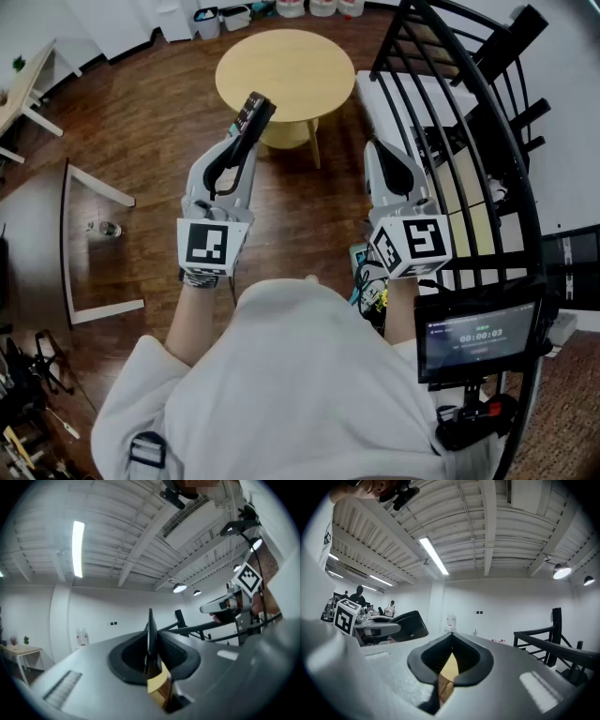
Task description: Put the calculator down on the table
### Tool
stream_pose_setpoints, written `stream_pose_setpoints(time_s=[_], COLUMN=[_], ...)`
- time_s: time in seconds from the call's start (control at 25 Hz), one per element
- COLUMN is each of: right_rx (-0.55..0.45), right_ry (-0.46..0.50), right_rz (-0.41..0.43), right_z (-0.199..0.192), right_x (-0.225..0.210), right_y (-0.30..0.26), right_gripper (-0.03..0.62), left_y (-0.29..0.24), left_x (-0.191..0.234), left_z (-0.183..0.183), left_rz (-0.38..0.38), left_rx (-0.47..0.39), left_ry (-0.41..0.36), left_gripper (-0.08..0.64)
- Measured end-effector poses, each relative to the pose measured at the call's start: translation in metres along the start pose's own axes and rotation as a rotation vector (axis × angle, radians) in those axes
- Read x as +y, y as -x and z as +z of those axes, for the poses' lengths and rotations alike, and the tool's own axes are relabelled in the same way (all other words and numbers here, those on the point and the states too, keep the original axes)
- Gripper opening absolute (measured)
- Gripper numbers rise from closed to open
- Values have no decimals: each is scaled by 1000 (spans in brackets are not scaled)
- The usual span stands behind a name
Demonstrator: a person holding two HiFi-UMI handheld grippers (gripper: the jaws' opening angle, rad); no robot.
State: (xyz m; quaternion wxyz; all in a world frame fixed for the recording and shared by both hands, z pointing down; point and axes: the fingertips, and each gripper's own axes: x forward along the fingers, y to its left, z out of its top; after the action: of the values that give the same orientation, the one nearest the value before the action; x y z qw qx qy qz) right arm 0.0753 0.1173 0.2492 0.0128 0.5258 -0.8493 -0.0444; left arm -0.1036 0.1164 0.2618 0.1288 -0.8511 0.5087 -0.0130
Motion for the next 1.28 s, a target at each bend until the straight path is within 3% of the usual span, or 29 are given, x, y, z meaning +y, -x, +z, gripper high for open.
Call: stream_pose_setpoints(time_s=[0.16, 0.4, 0.68, 1.08, 1.28], right_rx=[10, 28, 52, 70, 79], right_ry=[-8, -21, -36, -57, -62], right_rz=[-7, -21, -32, -49, -55], right_z=[-1, -4, -8, -25, -32], right_x=[-1, -4, 3, 23, 5], right_y=[3, 3, 0, -7, -26], right_gripper=[0, 0, 0, 0, 0], left_y=[3, 5, 10, 24, -1], left_x=[-2, -1, 8, 23, 27], left_z=[-8, -6, 4, -14, -23], left_rz=[-28, -27, 2, -4, -13], left_rx=[33, 36, 14, 29, 38], left_ry=[-68, -60, 7, -8, -5], left_gripper=[69, 69, 69, 69, 69])
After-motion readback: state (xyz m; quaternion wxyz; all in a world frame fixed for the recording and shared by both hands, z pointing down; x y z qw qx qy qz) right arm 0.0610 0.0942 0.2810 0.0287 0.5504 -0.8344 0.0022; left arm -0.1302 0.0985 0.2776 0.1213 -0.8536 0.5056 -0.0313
